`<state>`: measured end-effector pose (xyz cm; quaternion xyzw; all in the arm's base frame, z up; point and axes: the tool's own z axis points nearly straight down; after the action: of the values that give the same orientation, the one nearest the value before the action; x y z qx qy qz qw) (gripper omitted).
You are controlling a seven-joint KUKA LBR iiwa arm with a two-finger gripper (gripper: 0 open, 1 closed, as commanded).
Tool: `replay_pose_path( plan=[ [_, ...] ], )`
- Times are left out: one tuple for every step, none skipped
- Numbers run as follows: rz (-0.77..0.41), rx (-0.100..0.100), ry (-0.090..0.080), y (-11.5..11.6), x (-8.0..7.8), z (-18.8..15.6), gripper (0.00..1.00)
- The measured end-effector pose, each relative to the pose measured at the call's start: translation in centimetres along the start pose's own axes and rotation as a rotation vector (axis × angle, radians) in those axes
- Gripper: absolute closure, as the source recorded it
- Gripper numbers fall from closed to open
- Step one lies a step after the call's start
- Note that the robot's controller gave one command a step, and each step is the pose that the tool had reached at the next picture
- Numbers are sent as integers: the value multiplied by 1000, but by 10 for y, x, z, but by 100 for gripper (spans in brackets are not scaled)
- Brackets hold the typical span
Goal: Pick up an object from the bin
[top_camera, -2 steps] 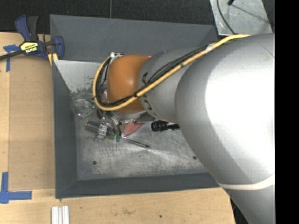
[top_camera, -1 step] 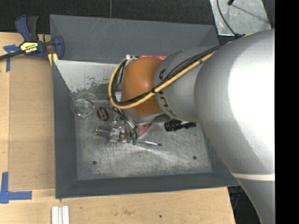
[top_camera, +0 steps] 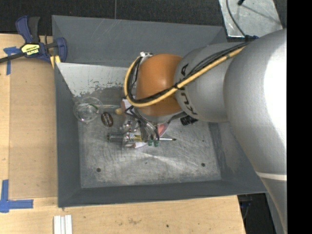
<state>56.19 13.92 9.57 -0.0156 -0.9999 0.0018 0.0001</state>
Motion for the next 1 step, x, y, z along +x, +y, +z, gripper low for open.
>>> replay_pose_path(
  plan=[
    [-100, -4, -1, 0, 42, -85, 100]
  ],
)
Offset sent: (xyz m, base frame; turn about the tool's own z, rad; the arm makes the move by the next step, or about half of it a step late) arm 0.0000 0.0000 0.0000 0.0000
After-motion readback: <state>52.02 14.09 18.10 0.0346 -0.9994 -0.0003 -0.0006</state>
